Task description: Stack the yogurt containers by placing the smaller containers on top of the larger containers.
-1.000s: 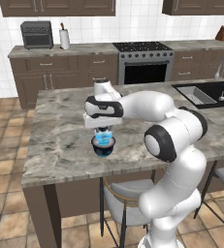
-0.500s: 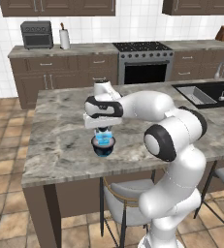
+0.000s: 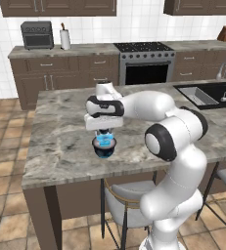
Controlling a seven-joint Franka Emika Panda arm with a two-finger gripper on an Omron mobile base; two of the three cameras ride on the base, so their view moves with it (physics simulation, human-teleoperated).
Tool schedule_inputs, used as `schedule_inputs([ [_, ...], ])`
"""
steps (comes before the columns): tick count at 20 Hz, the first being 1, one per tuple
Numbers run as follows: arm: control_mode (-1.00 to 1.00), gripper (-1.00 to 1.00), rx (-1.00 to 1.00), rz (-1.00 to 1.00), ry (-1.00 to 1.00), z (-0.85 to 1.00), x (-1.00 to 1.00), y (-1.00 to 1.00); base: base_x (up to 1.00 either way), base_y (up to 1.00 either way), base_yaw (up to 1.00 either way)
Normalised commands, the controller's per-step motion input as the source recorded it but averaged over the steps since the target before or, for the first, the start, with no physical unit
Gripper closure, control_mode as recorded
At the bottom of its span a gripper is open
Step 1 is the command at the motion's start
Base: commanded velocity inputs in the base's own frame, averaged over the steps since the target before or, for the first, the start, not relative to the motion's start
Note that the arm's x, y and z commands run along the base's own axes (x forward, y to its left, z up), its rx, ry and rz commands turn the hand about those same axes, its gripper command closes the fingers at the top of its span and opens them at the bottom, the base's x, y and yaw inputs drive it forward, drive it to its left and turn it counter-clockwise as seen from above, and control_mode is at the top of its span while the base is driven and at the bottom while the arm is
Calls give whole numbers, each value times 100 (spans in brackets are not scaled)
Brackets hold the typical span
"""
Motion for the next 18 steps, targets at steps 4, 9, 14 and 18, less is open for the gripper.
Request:
schedule_inputs([
  [4, -100, 100, 0, 0, 3, -7, 0, 0, 0, 0, 0],
  [9, -100, 100, 0, 0, 1, -9, 1, 0, 0, 0, 0],
  [14, -100, 100, 0, 0, 1, -8, 3, 0, 0, 0, 0],
  [18, -100, 100, 0, 0, 1, -7, 4, 0, 0, 0, 0],
])
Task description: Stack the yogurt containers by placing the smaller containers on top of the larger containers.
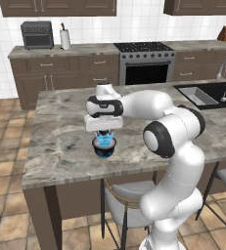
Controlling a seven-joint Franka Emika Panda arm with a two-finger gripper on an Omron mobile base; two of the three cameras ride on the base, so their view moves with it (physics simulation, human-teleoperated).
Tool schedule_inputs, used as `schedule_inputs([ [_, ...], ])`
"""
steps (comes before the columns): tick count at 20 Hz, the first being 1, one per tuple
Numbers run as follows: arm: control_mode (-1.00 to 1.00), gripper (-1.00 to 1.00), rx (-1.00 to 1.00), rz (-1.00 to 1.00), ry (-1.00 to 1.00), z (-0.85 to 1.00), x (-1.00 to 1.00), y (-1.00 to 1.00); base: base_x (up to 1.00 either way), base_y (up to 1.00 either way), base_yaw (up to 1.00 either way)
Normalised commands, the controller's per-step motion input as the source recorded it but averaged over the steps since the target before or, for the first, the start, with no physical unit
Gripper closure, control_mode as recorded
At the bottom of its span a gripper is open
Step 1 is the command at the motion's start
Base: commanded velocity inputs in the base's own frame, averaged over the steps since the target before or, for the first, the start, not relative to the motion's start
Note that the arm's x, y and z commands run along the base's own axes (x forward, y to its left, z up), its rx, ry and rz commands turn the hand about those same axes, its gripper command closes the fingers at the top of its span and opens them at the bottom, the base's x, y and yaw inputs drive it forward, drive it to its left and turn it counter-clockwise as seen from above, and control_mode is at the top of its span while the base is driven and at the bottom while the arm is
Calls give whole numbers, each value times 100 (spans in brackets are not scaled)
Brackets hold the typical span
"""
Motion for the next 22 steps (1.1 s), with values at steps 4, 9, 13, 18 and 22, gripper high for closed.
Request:
schedule_inputs([
  [4, -100, 100, 0, 0, 0, -4, 2, 0, 0, 0, 0],
  [9, -100, -100, 0, 0, 0, -1, 0, 0, 0, 0, 0],
  [13, -100, -100, 0, 0, 1, 0, 0, 0, 0, 0, 0],
  [18, -100, -100, 0, 0, 0, 2, 0, 0, 0, 0, 0],
  [22, -100, -100, 0, 0, 0, 14, 0, 3, 0, 0, 0],
])
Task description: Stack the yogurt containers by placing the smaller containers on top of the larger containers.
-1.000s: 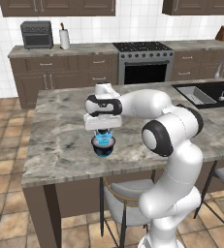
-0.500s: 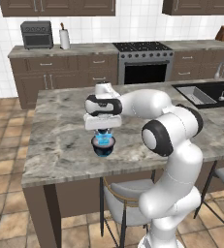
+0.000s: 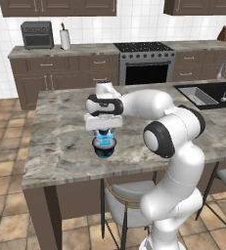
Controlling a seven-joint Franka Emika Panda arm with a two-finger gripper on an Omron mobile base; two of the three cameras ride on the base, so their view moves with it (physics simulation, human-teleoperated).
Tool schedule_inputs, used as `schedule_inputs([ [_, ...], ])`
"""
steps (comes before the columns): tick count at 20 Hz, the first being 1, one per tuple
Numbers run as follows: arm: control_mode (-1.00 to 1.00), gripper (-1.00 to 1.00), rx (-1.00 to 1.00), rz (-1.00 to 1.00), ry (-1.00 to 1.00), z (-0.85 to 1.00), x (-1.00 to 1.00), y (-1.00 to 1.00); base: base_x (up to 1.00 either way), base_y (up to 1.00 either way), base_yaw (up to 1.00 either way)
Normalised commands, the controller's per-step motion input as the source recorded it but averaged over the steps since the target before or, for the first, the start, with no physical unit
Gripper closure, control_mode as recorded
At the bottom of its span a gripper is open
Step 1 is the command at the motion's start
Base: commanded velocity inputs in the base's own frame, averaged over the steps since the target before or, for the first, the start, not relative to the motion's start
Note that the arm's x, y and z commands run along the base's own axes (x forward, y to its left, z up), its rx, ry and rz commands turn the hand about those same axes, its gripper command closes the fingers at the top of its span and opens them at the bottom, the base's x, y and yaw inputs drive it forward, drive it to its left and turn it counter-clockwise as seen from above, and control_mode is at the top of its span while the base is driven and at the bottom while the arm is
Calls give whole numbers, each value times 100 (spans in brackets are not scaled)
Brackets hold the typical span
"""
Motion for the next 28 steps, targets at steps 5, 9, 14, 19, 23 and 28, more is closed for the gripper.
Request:
schedule_inputs([
  [5, -100, -100, 0, 0, 0, 36, 0, 10, 0, 0, 0],
  [9, -100, -100, 0, 0, 0, 48, 0, 5, 0, 0, 0],
  [14, -100, -100, 0, 0, -3, 52, -10, -1, 0, 0, 0],
  [19, -100, -100, 0, 0, -18, 68, -39, -8, 0, 0, 0],
  [23, -100, -100, 1, 0, -28, 57, -52, -15, 0, 0, 0],
  [28, -100, -100, 1, 0, -30, 60, -55, -44, 0, 0, 0],
])
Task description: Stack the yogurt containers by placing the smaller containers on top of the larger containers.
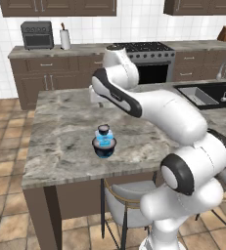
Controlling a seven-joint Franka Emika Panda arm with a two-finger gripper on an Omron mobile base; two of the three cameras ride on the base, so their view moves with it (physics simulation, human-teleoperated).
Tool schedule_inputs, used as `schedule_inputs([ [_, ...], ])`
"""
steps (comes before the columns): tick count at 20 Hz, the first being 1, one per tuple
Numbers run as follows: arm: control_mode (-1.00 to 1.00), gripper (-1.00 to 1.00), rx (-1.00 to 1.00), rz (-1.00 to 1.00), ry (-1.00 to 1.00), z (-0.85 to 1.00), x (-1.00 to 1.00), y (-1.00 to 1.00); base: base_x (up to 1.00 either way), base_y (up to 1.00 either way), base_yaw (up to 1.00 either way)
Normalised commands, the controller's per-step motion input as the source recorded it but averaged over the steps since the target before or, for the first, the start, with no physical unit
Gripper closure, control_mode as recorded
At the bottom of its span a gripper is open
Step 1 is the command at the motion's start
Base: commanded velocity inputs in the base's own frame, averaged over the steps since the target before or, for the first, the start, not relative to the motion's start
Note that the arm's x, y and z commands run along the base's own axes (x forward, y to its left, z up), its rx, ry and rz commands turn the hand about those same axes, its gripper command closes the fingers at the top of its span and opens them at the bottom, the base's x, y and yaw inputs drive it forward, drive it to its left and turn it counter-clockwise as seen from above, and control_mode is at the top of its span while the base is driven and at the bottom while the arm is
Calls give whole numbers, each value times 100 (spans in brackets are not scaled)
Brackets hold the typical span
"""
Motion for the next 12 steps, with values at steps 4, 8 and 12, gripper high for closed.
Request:
schedule_inputs([
  [4, -100, -100, 29, -1, 7, 73, -37, -68, 0, 0, 0],
  [8, -100, -100, 15, -3, -3, 63, -39, -76, 0, 0, 0],
  [12, -100, -100, 10, -5, -1, 58, -26, -68, 0, 0, 0],
])
